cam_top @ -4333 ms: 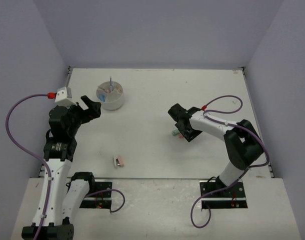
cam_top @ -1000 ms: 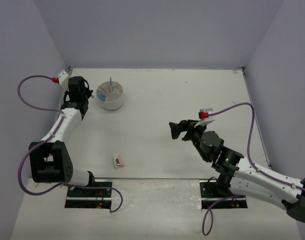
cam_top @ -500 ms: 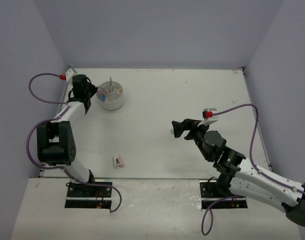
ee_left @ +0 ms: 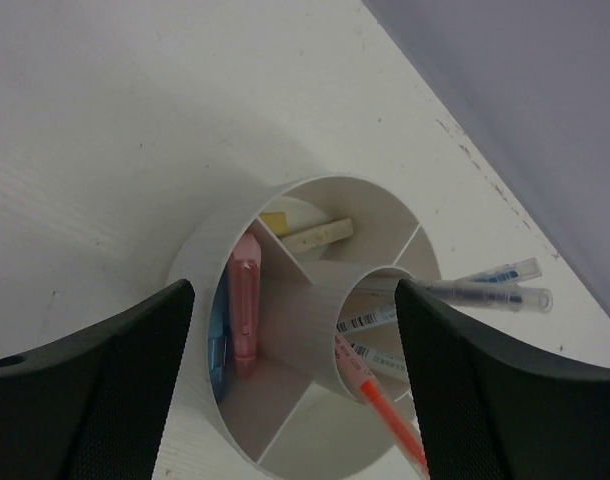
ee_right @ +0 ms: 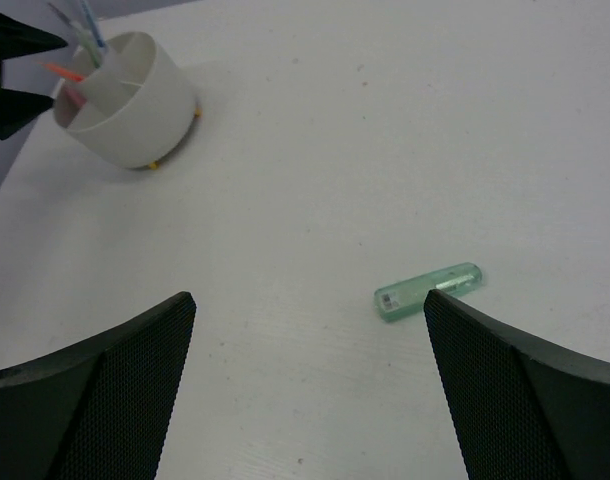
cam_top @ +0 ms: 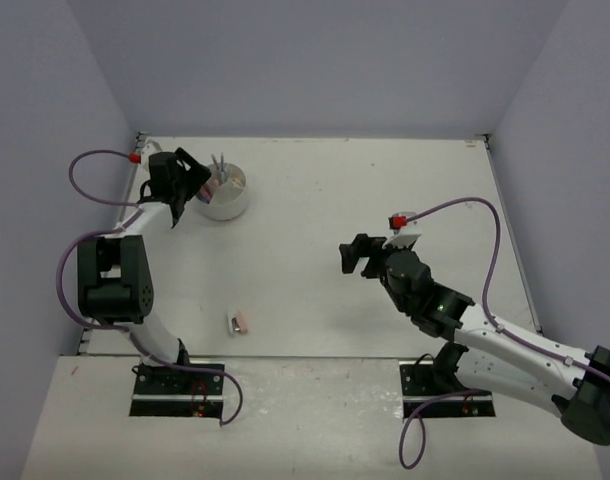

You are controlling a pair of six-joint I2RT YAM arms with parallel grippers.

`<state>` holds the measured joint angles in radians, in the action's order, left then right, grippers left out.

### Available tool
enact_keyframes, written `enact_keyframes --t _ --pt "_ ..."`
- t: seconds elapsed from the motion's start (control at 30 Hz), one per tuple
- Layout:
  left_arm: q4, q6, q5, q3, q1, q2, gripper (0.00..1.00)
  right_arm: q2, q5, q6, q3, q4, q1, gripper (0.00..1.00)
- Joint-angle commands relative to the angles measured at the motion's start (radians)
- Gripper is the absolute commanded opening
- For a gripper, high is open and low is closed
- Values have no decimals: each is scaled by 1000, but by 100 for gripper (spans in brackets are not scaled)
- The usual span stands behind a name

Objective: Sort the stationery into containers
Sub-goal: Place the pen in the storage box, then pick up the pen from the center of the board.

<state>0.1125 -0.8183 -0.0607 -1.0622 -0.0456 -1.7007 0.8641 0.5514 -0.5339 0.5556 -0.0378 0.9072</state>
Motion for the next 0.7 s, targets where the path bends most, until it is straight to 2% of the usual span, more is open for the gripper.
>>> enact_keyframes --t 0.0,0.07,0.23,0.3,0.4,0.53,0.67 --pt "-21 -22 31 -6 -10 151 94 137 -24 -163 106 144 -96 99" --pt "-40 -19 21 22 -10 232 100 182 -71 -217 141 165 -125 99" --pt "-97 -13 -25 123 -7 514 100 341 -39 -433 274 340 -154 99" --pt "-97 -8 -23 211 -7 684 100 460 -43 -554 363 429 -158 99" --pt "-153 17 -5 270 -8 853 100 609 -77 -671 494 557 -160 99" --pt "-244 83 63 273 -5 935 100 783 -82 -830 634 739 -163 99" --pt "-272 139 211 280 -2 965 100 885 -91 -959 710 869 -163 92"
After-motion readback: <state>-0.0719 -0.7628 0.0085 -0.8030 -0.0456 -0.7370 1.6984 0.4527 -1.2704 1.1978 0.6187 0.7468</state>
